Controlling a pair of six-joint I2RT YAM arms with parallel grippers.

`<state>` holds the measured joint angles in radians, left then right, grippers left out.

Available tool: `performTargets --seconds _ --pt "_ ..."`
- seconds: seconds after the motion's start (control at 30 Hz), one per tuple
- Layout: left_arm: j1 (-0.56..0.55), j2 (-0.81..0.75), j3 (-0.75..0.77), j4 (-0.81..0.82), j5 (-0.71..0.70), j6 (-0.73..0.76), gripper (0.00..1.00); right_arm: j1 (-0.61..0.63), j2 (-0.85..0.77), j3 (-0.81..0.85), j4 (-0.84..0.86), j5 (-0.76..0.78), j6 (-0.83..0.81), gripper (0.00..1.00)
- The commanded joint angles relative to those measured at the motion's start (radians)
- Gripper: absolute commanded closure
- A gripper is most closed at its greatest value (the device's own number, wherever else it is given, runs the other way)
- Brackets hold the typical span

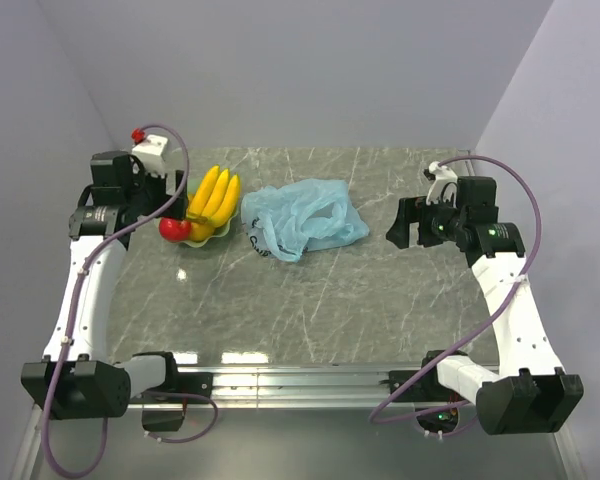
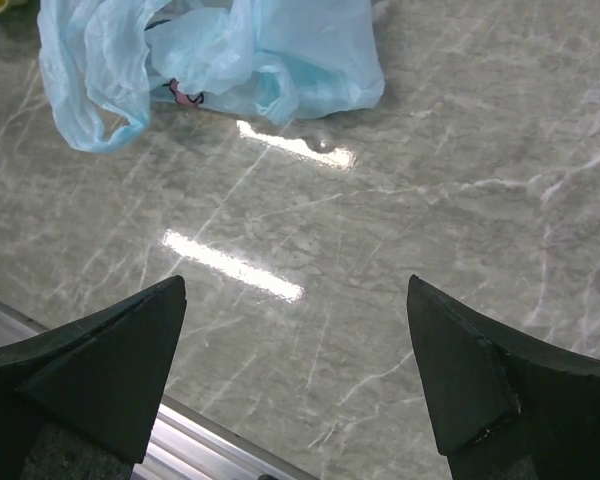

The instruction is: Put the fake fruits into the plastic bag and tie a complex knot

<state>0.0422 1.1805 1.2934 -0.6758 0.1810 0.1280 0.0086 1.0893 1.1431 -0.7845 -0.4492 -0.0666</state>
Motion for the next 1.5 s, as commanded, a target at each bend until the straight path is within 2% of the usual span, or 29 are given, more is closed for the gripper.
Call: performTargets --seconds 0.0,0.03,0.17,0.27,0.33,0.5,0.63,0.73,0.8,1.07,1.1,1.17,1.2,1.23,1.3,1.33,1.4,1.43,1.47 --pt "-0.082 -0.021 -0.029 0.082 0.012 0.122 0.01 0.001 0.018 -0.013 0.071 -0.06 0.039 0.02" --pt "-0.158 -0.019 -0.045 0.091 -0.001 0.148 0.01 0.002 0.03 -0.008 0.08 -0.072 0.051 0.02" --pt "-0.3 -0.05 -0.158 0.151 0.063 0.402 0.01 0.014 0.128 0.043 0.102 -0.126 0.103 0.04" --pt "-0.372 -0.059 -0.215 0.131 0.233 0.601 0.01 0.03 0.227 0.084 0.116 -0.184 0.14 0.07" --pt "-0.425 -0.065 -0.27 0.162 0.323 0.669 0.01 0.051 0.291 0.101 0.151 -0.204 0.163 0.07" --pt "-0.528 -0.045 -0.393 0.283 0.327 0.87 0.01 0.103 0.424 0.159 0.218 -0.195 0.194 0.07" --pt "-0.628 0.037 -0.422 0.35 0.282 0.938 0.01 0.142 0.495 0.193 0.263 -0.158 0.218 0.08" --pt "-0.669 0.097 -0.444 0.462 0.236 0.956 0.01 0.171 0.546 0.211 0.284 -0.132 0.226 0.07" --pt "-0.683 0.132 -0.448 0.547 0.198 0.97 0.01 0.192 0.584 0.225 0.292 -0.123 0.231 0.07" --pt "-0.714 0.329 -0.428 0.662 0.163 1.065 0.01 0.24 0.717 0.259 0.346 -0.075 0.268 0.07" --pt "-0.719 0.341 -0.433 0.729 0.144 1.067 0.01 0.24 0.727 0.262 0.35 -0.074 0.268 0.08" --pt "-0.723 0.384 -0.431 0.78 0.115 1.047 0.01 0.24 0.76 0.279 0.35 -0.078 0.26 0.17" --pt "-0.726 0.413 -0.41 0.81 0.079 1.021 0.05 0.24 0.768 0.291 0.335 -0.082 0.246 0.24" --pt "-0.726 0.427 -0.389 0.803 0.068 0.956 0.22 0.24 0.773 0.294 0.323 -0.091 0.237 0.37" --pt "-0.72 0.449 -0.308 0.779 0.045 0.868 0.41 0.238 0.761 0.273 0.301 -0.103 0.199 0.52" --pt "-0.714 0.45 -0.281 0.747 0.029 0.773 0.57 0.235 0.745 0.259 0.297 -0.106 0.183 0.69" --pt "-0.671 0.429 -0.211 0.698 0.058 0.681 0.71 0.232 0.69 0.204 0.281 -0.117 0.144 0.89" --pt "-0.65 0.415 -0.194 0.679 0.105 0.571 0.87 0.226 0.67 0.187 0.271 -0.123 0.13 1.0" --pt "-0.624 0.398 -0.159 0.653 0.139 0.508 0.93 0.223 0.628 0.169 0.249 -0.126 0.099 1.0"
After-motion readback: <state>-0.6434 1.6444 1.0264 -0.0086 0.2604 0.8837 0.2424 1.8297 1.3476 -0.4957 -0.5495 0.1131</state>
